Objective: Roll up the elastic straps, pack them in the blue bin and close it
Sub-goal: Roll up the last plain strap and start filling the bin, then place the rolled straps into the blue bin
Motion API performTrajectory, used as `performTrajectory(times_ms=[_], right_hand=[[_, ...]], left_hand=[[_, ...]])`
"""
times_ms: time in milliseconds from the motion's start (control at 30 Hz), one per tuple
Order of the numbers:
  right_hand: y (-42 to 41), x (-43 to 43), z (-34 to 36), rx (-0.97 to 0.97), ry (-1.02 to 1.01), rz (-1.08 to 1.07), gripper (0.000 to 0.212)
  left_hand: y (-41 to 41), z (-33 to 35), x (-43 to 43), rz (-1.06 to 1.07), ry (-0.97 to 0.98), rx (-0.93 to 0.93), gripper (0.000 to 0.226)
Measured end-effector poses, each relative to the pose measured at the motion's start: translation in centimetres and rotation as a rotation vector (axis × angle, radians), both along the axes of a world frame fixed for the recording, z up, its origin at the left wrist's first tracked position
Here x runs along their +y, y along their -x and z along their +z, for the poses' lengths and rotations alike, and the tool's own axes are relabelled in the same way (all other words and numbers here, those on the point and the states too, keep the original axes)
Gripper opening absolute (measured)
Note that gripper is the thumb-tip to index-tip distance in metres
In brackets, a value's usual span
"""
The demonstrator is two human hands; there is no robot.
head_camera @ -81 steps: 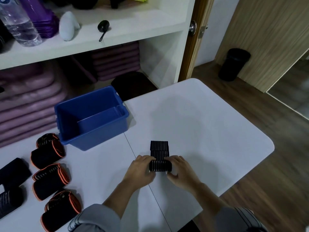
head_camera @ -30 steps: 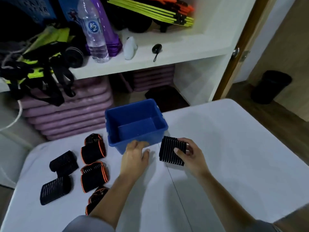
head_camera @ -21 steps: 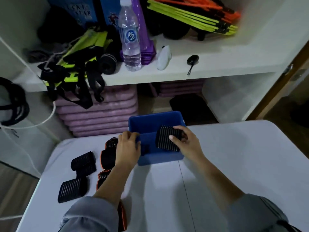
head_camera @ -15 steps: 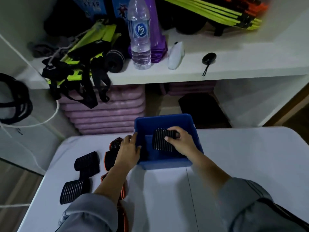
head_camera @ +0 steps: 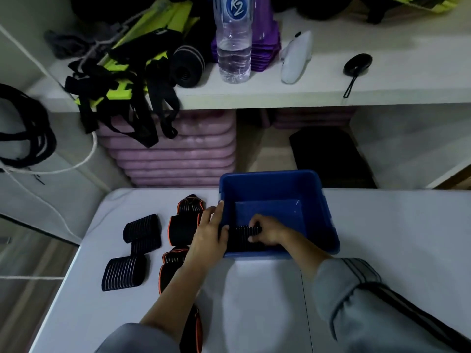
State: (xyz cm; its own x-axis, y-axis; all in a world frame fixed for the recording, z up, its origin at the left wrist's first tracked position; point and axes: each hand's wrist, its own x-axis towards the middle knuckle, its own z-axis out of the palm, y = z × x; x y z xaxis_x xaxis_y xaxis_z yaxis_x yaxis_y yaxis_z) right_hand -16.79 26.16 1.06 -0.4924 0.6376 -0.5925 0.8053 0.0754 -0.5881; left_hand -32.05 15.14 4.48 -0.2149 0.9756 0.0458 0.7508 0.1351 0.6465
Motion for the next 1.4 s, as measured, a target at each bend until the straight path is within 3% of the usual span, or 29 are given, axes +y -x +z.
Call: performTrajectory(times_ms=[167, 333, 500, 600, 700, 867, 1000, 1067, 1133, 1233, 1400], right_hand=[[-0.4, -0.5, -0.3, -0.069, -0.112, 0.071, 0.043], [-0.6, -0.7, -0.3, -0.040, -0.101, 0.075, 0.048], [-1.4, -1.0, 1.1, 0.028, -0.094, -0.017, 0.067], [-1.6, -2.0, 3.1, 0.092, -0.340, -0.126, 0.048], [-1.3, -4.8, 5.8, 0.361, -0.465, -0.253, 0.020], [0.0, -11.9, 8.9, 0.593, -0.392, -0.173, 0.007], [1.4, -17.5, 6.6, 0.573, -0.276, -0.105, 0.008], [1.8, -19.7, 3.9, 0.494, -0.201, -0.087, 0.015], [2.2, -21.4, 1.3, 0.384, -0.146, -0.039, 0.039], [3.0, -23.3, -1.2, 0.305, -0.082, 0.014, 0.069], [4.9, -24.9, -2.4, 0.318, -0.102, -0.002, 0.064]], left_hand=[[-0.3, -0.1, -0.5, 0.006, -0.002, -0.001, 0.059], [-0.6, 0.0, -0.8, 0.018, 0.000, -0.006, 0.057], [-0.5, 0.8, -1.6, 0.061, -0.024, -0.014, 0.049], [-0.1, 1.3, -3.1, 0.153, -0.070, -0.040, 0.038], [0.6, 1.8, -5.4, 0.253, -0.166, -0.046, 0.025], [2.9, 1.3, -10.7, 0.323, -0.151, -0.010, 0.023], [5.0, -0.6, -15.2, 0.390, -0.053, -0.105, 0.026], [5.6, -1.7, -17.3, 0.417, 0.033, -0.166, 0.018], [5.9, -3.1, -18.8, 0.414, 0.142, -0.244, 0.011], [5.9, -5.0, -20.4, 0.336, 0.315, -0.370, 0.026], [5.8, -6.0, -21.6, 0.225, 0.380, -0.427, 0.039]])
